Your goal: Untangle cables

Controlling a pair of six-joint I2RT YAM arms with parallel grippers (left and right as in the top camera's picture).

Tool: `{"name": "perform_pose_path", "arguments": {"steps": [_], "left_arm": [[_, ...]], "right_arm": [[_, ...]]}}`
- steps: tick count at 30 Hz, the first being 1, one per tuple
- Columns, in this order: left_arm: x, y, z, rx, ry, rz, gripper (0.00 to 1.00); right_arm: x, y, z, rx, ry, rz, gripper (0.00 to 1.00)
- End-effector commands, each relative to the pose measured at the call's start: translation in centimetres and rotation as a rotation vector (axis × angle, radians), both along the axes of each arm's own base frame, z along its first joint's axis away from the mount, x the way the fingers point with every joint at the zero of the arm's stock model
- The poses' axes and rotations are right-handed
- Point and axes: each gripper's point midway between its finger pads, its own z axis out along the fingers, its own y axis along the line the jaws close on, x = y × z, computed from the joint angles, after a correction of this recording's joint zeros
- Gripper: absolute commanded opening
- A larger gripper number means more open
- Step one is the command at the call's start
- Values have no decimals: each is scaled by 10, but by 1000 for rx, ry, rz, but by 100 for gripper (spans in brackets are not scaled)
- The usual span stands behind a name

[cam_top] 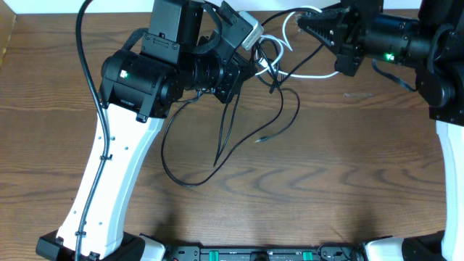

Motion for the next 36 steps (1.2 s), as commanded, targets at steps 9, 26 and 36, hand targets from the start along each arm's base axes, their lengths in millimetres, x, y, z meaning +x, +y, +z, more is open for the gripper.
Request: {"name": "perform_pose_path", "arguments": {"steps": [9,26,36], "left_arm": [[2,-1,3,2,-19,-4,8],[-29,-1,60,-143,-113,-34,8],[-32,25,76,-87,-215,84,8]], "right_arm": [[27,-20,-50,-179,89,-146,99],[70,-69,-129,-442,266,-404,33],[73,-76,-131,-455,269,-426,1]]}}
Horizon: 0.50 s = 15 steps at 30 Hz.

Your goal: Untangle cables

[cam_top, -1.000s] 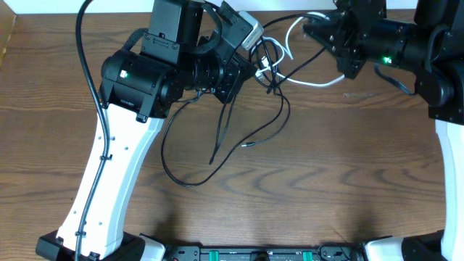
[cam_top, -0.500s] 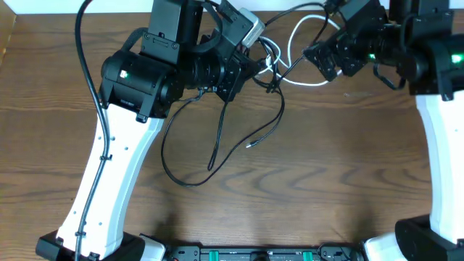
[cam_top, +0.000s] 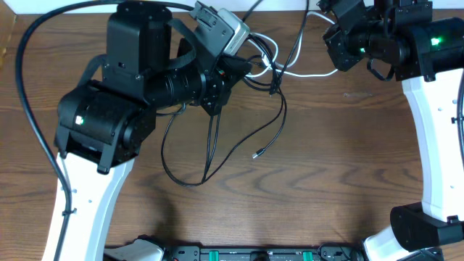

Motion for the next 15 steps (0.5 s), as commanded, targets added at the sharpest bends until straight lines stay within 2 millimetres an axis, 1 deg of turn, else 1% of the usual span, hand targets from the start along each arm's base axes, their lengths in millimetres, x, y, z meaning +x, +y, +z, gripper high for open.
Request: {"name": "perform_pose_path", "arguments": {"steps": [1,3,6,7,9,10,11,13,14,15], "left_arm": [[4,15,10,30,-56,84,8],[5,23,13,48,-80,130,8],[7,45,23,61,-122,215,8],[7,56,29,61,-141,253,8],[6,69,35,53,-160,290,8],[5,82,42,47,-178,327,8],[3,97,49,40,-199,374,8],[0,113,57,20,-216,425,8],[-1,119,61,8,-221,449,8],[-3,123,63,2,-225,463,8]], "right_arm": [[3,-14,2,-32,-13,-36,1],[3,-24,-1,-60,-9,-48,1],[5,-46,-3,-82,2,-78,1],[7,-59,-4,-82,4,-110,1],[9,-79,-4,-81,6,-157,1],[10,-88,-3,-75,8,-179,1],[11,-104,-3,-61,10,-210,1],[12,-120,-2,-42,12,-242,1],[12,-131,-2,-43,13,-269,1],[11,-135,-2,-43,13,-279,1]]}}
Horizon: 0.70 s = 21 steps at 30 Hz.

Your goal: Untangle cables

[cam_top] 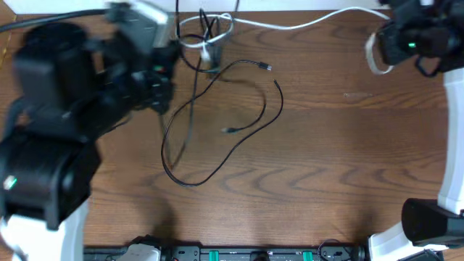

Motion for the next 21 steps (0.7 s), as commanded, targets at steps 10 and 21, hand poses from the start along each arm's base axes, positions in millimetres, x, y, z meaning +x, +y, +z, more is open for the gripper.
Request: {"name": "perform_pose_path", "arguments": {"steps": [10,21], "left_arm": [[-8,21,24,-36,-73,74,8],[-6,39,28,-26,-92,149,8]], "right_arm": [[-11,-104,4,6,-10,-236,1],[-26,-175,9,46,-45,-454,1]]}}
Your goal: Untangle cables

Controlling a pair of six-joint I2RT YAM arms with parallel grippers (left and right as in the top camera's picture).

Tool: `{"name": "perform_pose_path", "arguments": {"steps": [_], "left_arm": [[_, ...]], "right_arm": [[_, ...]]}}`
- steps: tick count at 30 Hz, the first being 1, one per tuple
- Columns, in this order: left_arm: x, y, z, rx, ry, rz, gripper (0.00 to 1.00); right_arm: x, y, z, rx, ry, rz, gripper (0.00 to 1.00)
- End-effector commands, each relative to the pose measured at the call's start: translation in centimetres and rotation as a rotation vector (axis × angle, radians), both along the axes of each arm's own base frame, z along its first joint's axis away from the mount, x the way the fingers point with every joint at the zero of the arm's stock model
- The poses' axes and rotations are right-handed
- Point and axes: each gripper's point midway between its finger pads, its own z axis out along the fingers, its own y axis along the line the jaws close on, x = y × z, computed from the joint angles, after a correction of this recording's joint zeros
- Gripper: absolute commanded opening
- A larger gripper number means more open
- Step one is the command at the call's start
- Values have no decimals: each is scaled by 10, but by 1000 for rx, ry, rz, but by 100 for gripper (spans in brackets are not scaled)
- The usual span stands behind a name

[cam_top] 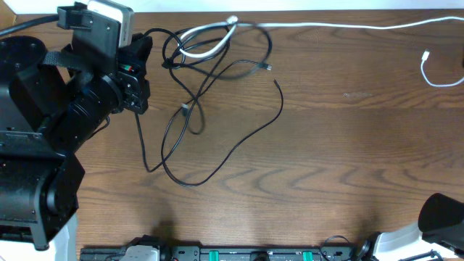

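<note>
A thin black cable [217,156] sprawls in loops over the table's left centre. One strand of it runs up to my left gripper [145,45] at the upper left, which looks shut on it. A white cable [326,26] stretches along the far edge from a small loop [206,49] that still crosses the black loops. It leaves the frame at the right. Its free end with a plug [425,55] curls at the right edge. My right gripper is out of view.
The bulky left arm [51,123] covers the table's left side. Part of the right arm's base [442,214] shows at the bottom right. The brown wooden table [348,167] ends at the far edge just behind the white cable.
My left gripper has gone farther left and toward the far edge, taking black strands with it. My right gripper has left the frame on the right, and the white cable now lies straighter.
Both grippers were first close together in the knot of black and white cable at the far centre. Then the right one stood farther right. Later the two were far apart with the white cable drawn across. Now the knot is a loose crossing at the upper left.
</note>
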Motion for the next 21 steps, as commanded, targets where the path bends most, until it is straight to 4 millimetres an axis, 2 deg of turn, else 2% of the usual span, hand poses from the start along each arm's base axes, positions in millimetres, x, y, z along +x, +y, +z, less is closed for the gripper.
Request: {"name": "perform_pose_path", "arguments": {"steps": [1,3,4,8,10,13,16,19,20,21], "left_arm": [[-4,6,10,-4,-31,26,8],[-5,2,10,-11,-30,3,8],[-6,-2,10,-18,-28,-18,8],[-4,-8,7,-30,-13,-56,8],[-3,-17,5,-52,4,-103,8],[1,-24,0,-77,33,-137,8],[7,-26,-5,-105,65,-135,8],[6,-39,-8,-154,102,-212,8],[7,-41,-9,-174,118,-218,8],[8,-44,-11,-220,153,-218,8]], "right_arm": [[-5,-15,4,53,-24,-75,22],[-4,-5,6,113,-44,-33,85],[-1,7,9,162,-64,19,99],[3,54,20,283,-122,236,99],[4,89,31,375,-162,380,99],[3,129,42,456,-185,507,99],[2,155,42,471,-167,569,99],[-3,198,40,469,-139,690,99],[-6,210,39,462,-130,730,97],[-13,232,36,451,-114,804,92]]}}
